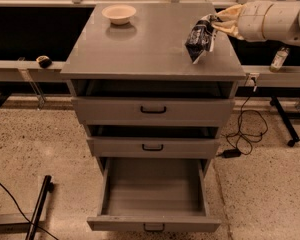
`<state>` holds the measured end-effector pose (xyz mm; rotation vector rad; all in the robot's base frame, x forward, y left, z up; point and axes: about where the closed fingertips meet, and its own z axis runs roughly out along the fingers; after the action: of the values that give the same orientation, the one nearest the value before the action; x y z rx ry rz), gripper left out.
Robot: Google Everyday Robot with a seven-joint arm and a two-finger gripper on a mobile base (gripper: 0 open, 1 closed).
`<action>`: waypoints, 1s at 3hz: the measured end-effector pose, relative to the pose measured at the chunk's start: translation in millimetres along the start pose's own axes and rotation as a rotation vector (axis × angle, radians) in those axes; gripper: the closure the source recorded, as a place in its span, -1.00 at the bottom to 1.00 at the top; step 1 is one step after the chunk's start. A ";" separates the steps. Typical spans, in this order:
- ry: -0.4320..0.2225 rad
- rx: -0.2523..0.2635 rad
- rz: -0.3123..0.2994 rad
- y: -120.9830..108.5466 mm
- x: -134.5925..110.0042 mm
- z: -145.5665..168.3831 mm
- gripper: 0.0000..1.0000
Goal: Pick blue chip bag from bottom drawer and place on counter
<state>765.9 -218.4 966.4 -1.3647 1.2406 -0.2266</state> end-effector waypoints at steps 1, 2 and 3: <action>0.027 0.044 0.012 -8.4 1.3 6.2 0.49; 0.026 0.044 0.012 -8.4 1.3 6.2 -0.01; 0.026 0.044 0.012 -8.3 1.2 6.2 -0.47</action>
Offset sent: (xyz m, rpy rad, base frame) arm 0.0078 0.0000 0.0038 0.0110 -0.0146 -0.0404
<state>775.4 -218.0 970.8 -1.3199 1.2589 -0.2624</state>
